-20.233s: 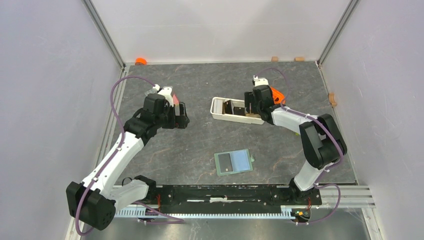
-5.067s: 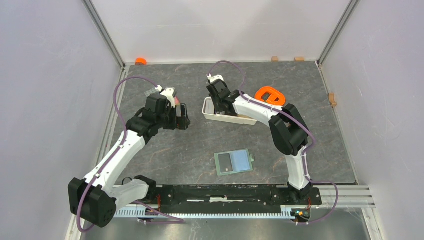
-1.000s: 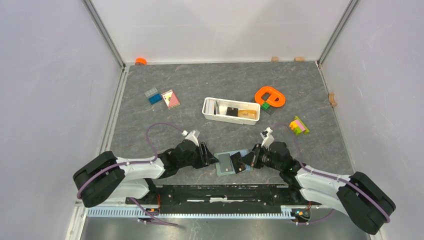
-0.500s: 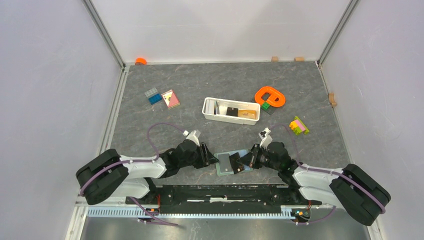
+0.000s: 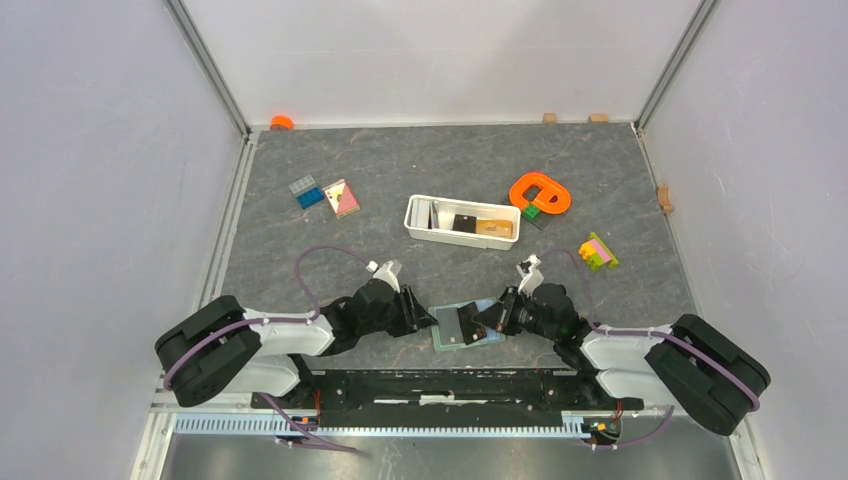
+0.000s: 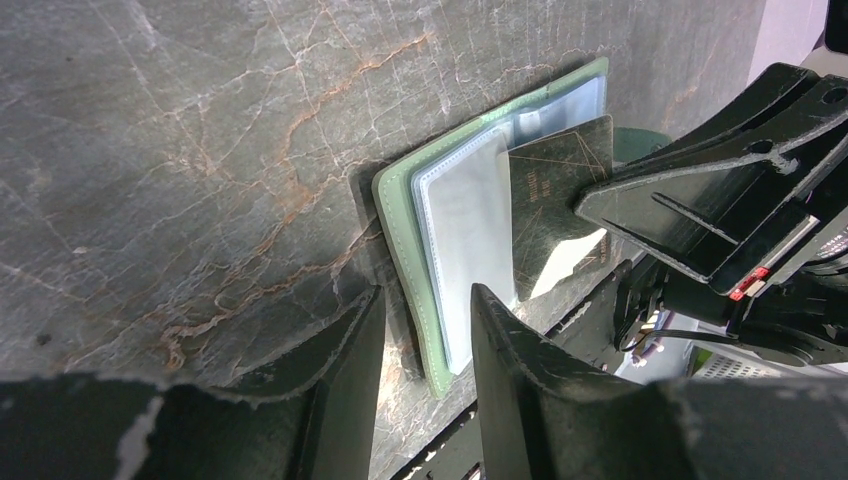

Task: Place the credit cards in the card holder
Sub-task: Insert the credit card into the card holder.

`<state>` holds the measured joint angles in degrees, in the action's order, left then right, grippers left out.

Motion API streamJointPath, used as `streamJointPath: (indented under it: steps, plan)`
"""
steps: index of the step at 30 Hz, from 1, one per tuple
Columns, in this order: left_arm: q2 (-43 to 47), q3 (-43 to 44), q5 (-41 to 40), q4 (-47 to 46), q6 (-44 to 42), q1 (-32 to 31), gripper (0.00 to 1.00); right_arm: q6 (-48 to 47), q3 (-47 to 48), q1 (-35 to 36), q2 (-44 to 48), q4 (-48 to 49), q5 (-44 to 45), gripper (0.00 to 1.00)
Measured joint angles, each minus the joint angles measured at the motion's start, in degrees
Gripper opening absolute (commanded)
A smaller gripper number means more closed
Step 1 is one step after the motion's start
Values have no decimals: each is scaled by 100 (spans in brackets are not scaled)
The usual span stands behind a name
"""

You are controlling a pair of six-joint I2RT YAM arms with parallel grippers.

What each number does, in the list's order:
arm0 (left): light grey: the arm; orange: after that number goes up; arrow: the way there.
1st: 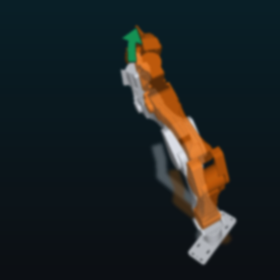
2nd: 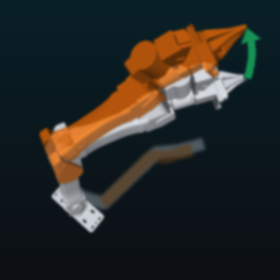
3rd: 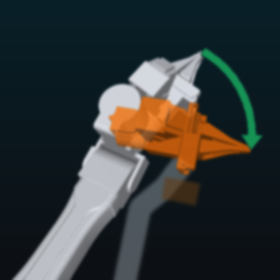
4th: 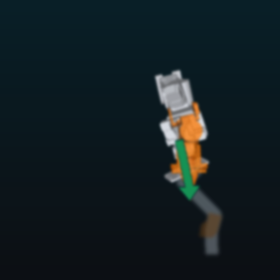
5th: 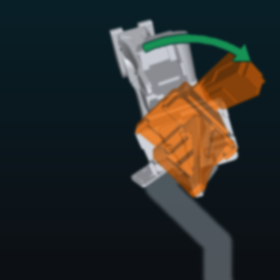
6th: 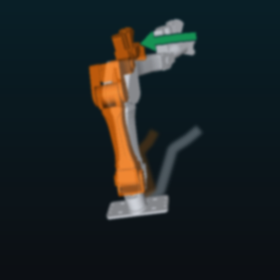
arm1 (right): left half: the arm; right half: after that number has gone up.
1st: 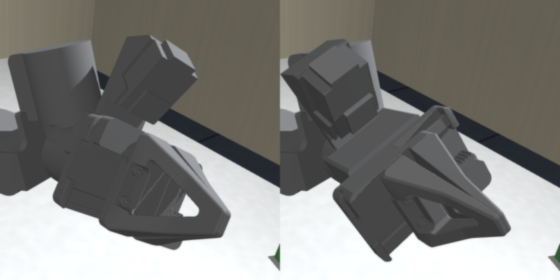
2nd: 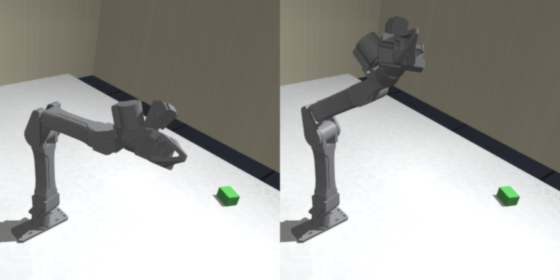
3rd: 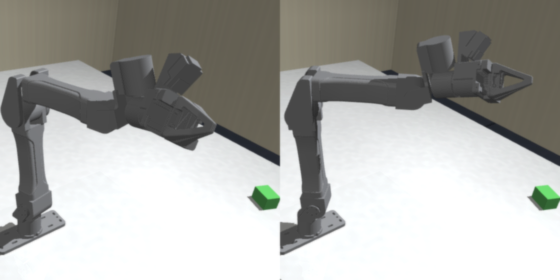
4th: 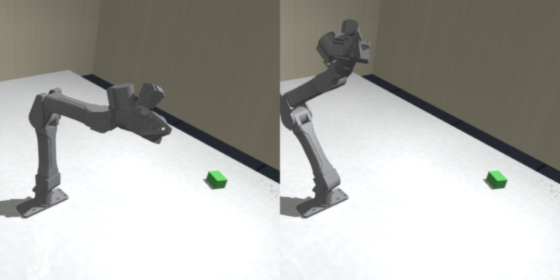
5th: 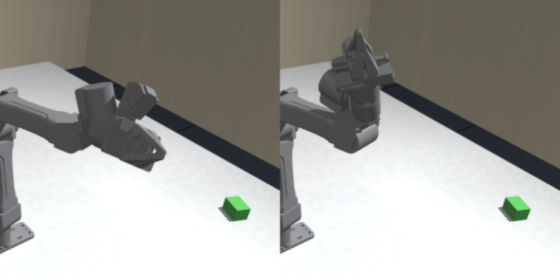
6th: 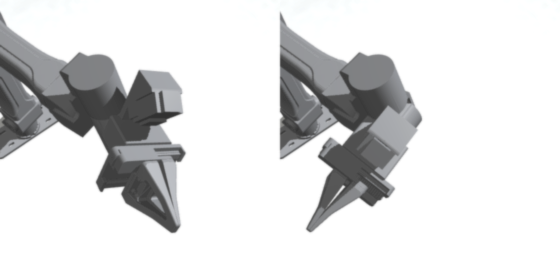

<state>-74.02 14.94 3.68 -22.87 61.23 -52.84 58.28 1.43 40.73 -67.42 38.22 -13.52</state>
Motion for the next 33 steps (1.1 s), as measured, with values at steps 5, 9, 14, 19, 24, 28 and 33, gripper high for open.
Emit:
streamJointPath:
  steps: [5, 9, 14, 19, 24, 28, 33]
  plan:
    - [-26, 0, 0, -7, 4, 0, 42, 48, 0, 39, -170, 186, 70, 0]
    - [-35, 2, 0, -7, 4, 0, 41, 94, -2, 96, -225, 271, 111, 0]
    - [-48, 2, 2, -11, 9, 0, 37, 175, -17, 243, -236, 341, 219, 0]
    - [-94, 4, 2, -13, 28, 0, 32, 308, -28, 361, -382, 505, 323, 0]
    - [-109, 4, -4, 4, 33, 0, 26, 494, -46, 457, -483, 660, 424, 0]
    - [-129, 4, -9, 4, 33, 0, 25, 595, -70, 494, -485, 708, 529, 0]
    - [-136, 4, -9, 4, 33, 0, 24, 651, -83, 511, -566, 780, 632, 0]
